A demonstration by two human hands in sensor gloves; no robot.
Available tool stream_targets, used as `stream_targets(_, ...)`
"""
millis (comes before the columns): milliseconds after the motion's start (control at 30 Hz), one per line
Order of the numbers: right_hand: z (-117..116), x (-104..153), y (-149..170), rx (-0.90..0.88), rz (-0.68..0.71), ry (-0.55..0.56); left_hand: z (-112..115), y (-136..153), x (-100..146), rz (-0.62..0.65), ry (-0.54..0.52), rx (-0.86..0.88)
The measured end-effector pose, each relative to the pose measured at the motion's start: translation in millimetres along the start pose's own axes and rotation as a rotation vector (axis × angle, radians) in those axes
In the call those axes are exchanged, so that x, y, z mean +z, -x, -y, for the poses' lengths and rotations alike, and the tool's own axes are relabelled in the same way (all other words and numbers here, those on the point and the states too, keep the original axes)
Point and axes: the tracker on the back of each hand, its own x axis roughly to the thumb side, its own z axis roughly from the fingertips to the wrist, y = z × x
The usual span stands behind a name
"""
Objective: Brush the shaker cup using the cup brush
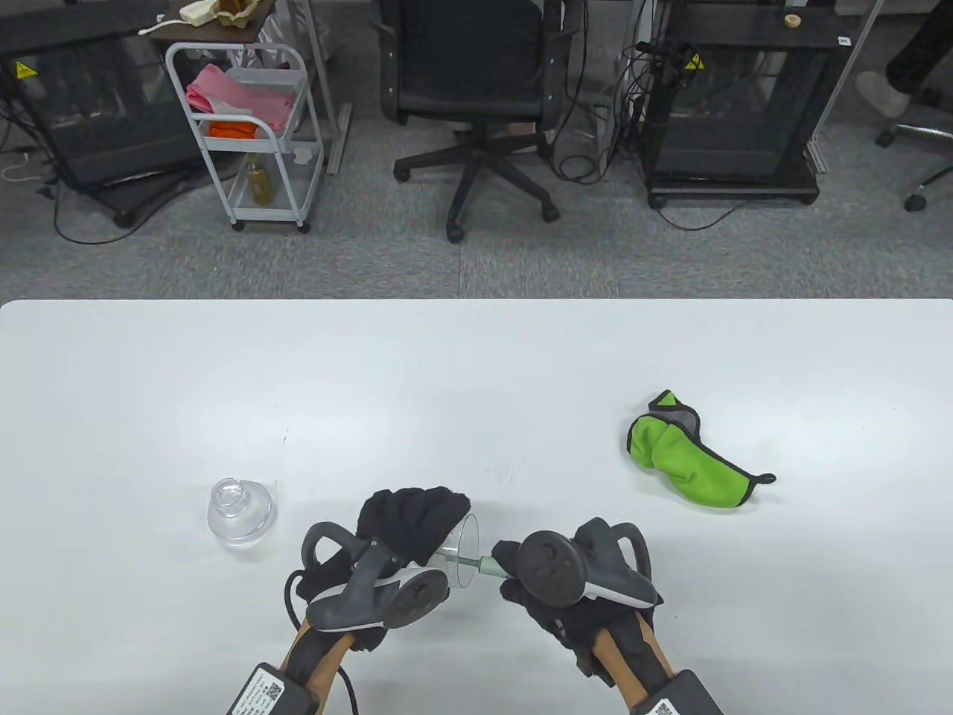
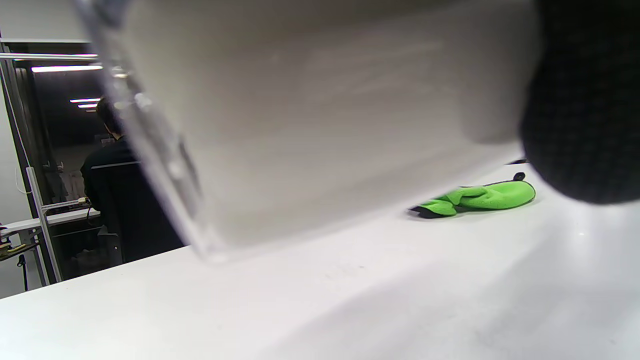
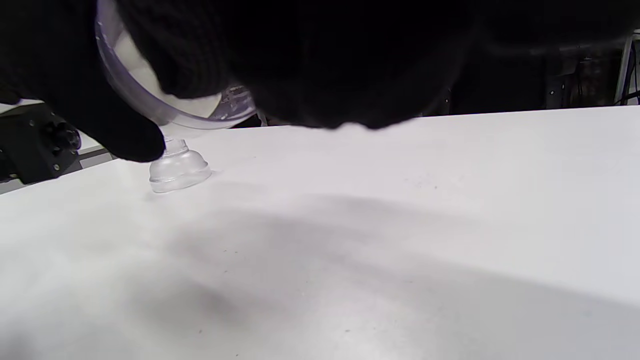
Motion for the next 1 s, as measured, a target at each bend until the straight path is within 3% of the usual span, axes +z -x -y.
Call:
stream_targets(267,11,10,1,0.108,-0.003,0.162,0,-6,0,0.023,0.012,-0.031)
stream_targets(467,4,4,18,0.01,-0.07,0.089,-7,-2,-1,0.001,-0.016,0.004)
stream_targets(700,6,9,14,-0.011,-0.037,0.001,-5,3,3,-0.01,0.0,-0.012)
stream_targets(867,13,19,16,-0.011,-0.003,0.094,-4,4,4,-0.015,0.019,-0.035)
stream_targets(1000,14,20,22,0.06,-0.072,0.158,-3,4,3,-0.018,0.037,-0.036)
